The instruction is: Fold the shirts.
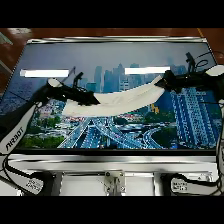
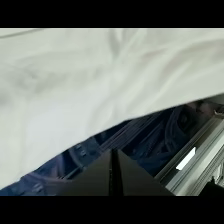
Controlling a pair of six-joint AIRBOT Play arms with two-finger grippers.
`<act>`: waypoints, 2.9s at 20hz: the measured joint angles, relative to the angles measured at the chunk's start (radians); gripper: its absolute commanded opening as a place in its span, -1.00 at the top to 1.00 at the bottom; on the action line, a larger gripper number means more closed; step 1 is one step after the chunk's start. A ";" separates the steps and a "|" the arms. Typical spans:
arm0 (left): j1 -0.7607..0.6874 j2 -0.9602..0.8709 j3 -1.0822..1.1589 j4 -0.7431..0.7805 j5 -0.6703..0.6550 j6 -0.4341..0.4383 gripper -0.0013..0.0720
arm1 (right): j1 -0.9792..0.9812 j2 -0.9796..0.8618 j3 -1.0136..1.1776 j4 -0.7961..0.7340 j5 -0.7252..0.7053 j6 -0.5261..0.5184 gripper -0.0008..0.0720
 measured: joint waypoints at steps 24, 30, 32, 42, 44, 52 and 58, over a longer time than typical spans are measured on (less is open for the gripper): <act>0.327 0.289 0.145 0.034 0.132 -0.064 0.85 | 0.415 0.117 -0.001 -0.161 -0.195 0.150 0.82; 0.587 0.501 0.145 0.112 0.010 -0.095 0.85 | 0.669 -0.201 -0.002 0.015 -0.552 0.141 0.81; 0.614 0.525 0.145 0.118 -0.026 -0.099 0.85 | 0.714 -0.271 -0.002 0.132 -0.625 0.112 0.13; 0.553 0.534 0.108 0.134 -0.082 -0.064 0.85 | 0.597 -0.252 0.000 0.177 -0.465 0.008 -0.65; 0.560 0.530 0.105 0.153 -0.082 -0.056 0.85 | 0.503 -0.209 0.000 -0.014 -0.293 0.045 -0.88; 0.589 0.526 0.102 0.199 -0.082 -0.048 0.85 | 0.254 -0.182 -0.173 -0.279 0.029 0.104 -0.88; 0.590 0.526 0.102 0.187 -0.077 -0.060 0.85 | 0.259 -0.288 -0.219 -0.078 -0.053 0.024 -0.67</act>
